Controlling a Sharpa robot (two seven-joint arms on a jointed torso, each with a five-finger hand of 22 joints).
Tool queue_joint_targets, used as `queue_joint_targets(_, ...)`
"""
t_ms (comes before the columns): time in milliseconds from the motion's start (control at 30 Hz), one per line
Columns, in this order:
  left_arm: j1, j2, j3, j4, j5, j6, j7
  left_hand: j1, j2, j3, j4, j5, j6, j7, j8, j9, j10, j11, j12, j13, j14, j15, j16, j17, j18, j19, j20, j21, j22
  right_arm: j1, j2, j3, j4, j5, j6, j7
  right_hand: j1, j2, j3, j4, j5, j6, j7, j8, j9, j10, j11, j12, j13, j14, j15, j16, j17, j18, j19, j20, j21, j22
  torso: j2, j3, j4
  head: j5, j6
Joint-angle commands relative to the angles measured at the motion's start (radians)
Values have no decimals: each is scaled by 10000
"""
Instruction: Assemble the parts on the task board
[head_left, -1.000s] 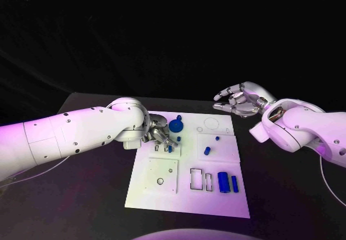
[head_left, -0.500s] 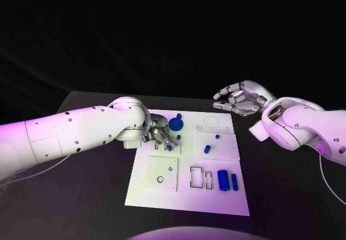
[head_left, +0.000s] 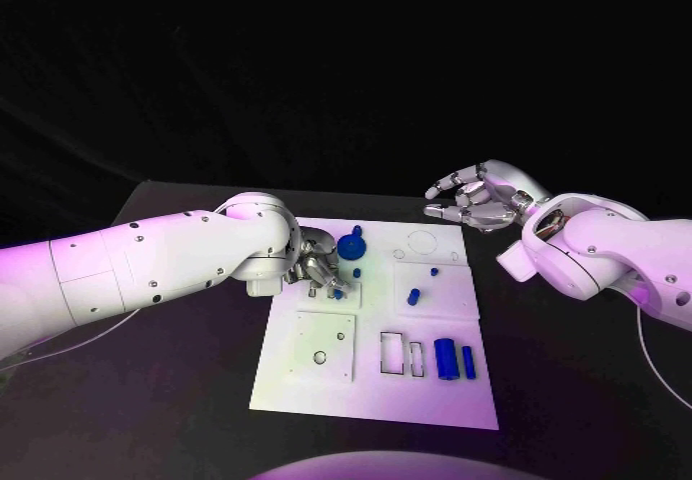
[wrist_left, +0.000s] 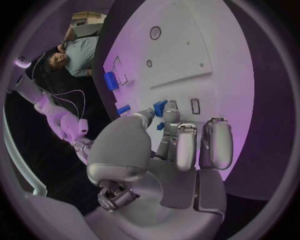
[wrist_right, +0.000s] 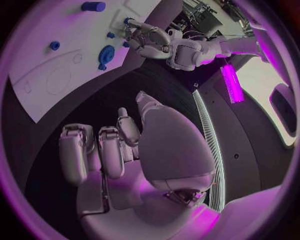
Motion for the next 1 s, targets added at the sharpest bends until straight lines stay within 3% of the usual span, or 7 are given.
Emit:
queue_joint_targets(33, -1, 29, -2, 3, 108, 123, -2, 188, -7, 269, -11, -14, -105, -9, 76, 42, -83, -21, 27, -7, 843, -74, 61, 1954, -205, 25, -11, 66, 13, -9, 6, 0, 15, -103, 209, -24, 3, 83, -11, 28, 48, 60, -25, 66, 9, -35, -15, -24, 1, 761, -58, -66, 1527, 85, 314, -3, -47, 1872, 0, -3, 4, 3, -11)
queue_joint_targets(200, -1, 23, -2, -1, 202, 94, 0, 445, -68, 967, -35, -12, -158, -25, 108, 129, -97, -37, 40, -14, 844, -91, 62, 1956, -206, 26, -26, 71, 33, -9, 1, -1, 11, -105, 234, -47, 13, 89, -6, 25, 57, 60, -25, 67, 9, -38, -16, -27, -3, 761, -59, -67, 1527, 84, 316, -3, -44, 1875, -2, -3, 6, 8, -23)
queue_joint_targets(433, -1, -20, -1, 8, 389, -74, 21, 514, -651, 2623, -258, -24, -220, -53, 258, 374, -120, -63, 26, -79, 830, -115, 31, 1915, -194, -24, -46, 40, -5, -11, -5, -3, -8, -132, 255, -64, 26, 96, 0, 20, 71, 59, -25, 68, 8, -44, -17, -34, -11, 759, -59, -72, 1516, 88, 306, -4, -59, 1865, -10, -4, 11, 22, -47)
queue_joint_targets(567, -1, -88, 0, 44, 669, -173, 38, 454, -864, 3568, -656, -11, -259, -84, 420, 580, -69, -95, 46, -83, 827, -144, 21, 1903, -190, -34, -68, 30, -5, -12, -13, -5, -25, -147, 270, -73, 26, 96, 0, 20, 71, 59, -25, 68, 8, -44, -17, -34, -11, 759, -59, -72, 1516, 88, 306, -4, -59, 1865, -10, -1, 22, 25, -41)
queue_joint_targets(767, -2, -317, 17, 219, 1340, -461, 82, 386, -1097, 4960, -1696, -8, -393, -113, 780, 1034, 94, -143, 167, 30, 830, -189, 19, 1900, -194, -15, -110, 40, 38, -12, -31, -9, -47, -164, 285, -85, 37, 100, 3, 17, 89, 57, -25, 69, 7, -37, -17, -28, -3, 759, -60, -71, 1519, 88, 306, -5, -61, 1864, -12, -2, 10, 25, -33)
queue_joint_targets(1000, -1, -645, 98, 531, 1554, -1032, 166, 143, -1184, 5524, -2108, 10, -399, -116, 989, 1310, 288, -153, 355, 210, 835, -194, 25, 1904, -209, 35, -116, 76, 122, -13, -48, -13, -99, -218, 274, -84, 37, 102, 1, 21, 98, 56, -24, 70, 7, -41, -16, -32, -9, 757, -60, -75, 1510, 89, 304, -6, -64, 1862, -19, 7, 23, 13, -37)
